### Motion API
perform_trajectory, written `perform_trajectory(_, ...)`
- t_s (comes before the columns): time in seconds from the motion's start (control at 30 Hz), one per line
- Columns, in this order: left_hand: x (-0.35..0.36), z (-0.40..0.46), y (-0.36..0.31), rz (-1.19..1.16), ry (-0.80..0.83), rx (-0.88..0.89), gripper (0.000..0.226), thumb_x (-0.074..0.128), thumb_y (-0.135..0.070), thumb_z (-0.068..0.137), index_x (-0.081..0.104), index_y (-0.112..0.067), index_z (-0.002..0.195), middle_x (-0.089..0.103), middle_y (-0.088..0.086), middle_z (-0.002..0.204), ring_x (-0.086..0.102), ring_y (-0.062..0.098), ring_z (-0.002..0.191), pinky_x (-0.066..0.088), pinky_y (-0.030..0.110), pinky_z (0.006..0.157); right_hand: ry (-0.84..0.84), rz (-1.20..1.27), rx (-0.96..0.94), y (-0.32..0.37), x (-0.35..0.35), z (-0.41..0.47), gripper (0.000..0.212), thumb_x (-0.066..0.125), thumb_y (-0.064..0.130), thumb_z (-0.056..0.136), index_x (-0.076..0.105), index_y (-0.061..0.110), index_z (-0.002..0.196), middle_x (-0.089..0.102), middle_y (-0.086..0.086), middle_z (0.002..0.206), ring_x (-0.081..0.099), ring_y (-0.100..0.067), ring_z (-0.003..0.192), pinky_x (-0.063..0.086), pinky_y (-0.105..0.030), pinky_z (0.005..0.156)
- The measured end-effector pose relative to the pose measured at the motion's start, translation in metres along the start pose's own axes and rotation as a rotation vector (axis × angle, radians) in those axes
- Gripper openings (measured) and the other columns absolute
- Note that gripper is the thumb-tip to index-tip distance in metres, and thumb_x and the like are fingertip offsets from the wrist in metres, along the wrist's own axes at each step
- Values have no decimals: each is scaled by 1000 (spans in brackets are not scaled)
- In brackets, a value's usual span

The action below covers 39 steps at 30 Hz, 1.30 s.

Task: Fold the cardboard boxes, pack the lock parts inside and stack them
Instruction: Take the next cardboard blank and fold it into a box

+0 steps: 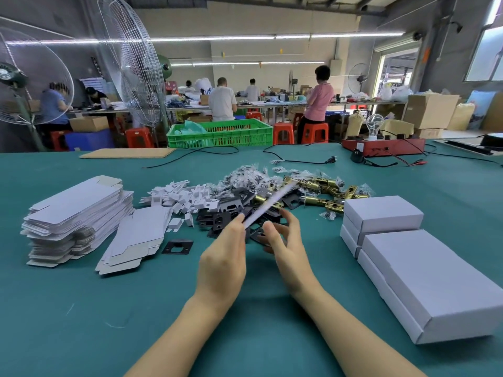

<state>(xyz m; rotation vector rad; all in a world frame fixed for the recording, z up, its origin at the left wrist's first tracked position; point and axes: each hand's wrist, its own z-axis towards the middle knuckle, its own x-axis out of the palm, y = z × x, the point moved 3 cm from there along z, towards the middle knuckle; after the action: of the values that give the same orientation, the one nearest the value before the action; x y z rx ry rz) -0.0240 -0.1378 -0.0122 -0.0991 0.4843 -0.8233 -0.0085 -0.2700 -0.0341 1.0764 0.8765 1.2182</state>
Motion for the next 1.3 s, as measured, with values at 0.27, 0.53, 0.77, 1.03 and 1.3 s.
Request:
perform_trajectory(0.27, 4, 0, 14, -303, 98, -180, 19, 45, -12, 95, 47, -29, 103, 52, -6, 70, 42, 9, 60, 34, 11, 57, -303, -272, -180, 12, -20, 0, 61, 70, 42, 83, 38, 34, 135, 40, 17, 128, 40, -8, 127, 37, -35, 107)
perform_trajectory(0.53, 4, 0, 26, -409, 64, -309, 18, 43, -18, 96, 52, -32, 104, 56, -2, 82, 48, 19, 69, 35, 18, 62, -217, -186, -156, 27, -33, 10, 34, 76, 26, 80, 53, 37, 101, 60, 20, 102, 55, -2, 95, 43, -17, 75)
perform_trajectory(0.77, 4, -2, 32, -372, 34, -391, 20, 41, -23, 96, 53, -37, 106, 62, 3, 81, 52, 20, 75, 40, 29, 66, -124, -389, -175, 35, -34, 14, 19, 78, 26, 78, 60, 22, 84, 54, 11, 89, 50, 0, 78, 37, -9, 66)
perform_trajectory(1.03, -5, 5, 24, 30, -113, -159, 36, 48, -25, 95, 64, -4, 120, 54, 18, 119, 49, 20, 110, 40, 37, 100, -85, -694, -248, 54, -26, 13, 34, 70, 36, 83, 46, 14, 72, 49, 2, 75, 46, -16, 72, 35, -33, 64)
perform_trajectory(1.3, 9, -1, 16, 474, 69, 134, 107, 62, -71, 68, 33, -1, 143, 35, 15, 143, 34, 31, 135, 17, 66, 110, -15, -762, -203, 81, -9, 6, 39, 66, 29, 86, 33, 22, 66, 41, 5, 61, 37, -15, 61, 30, -33, 57)
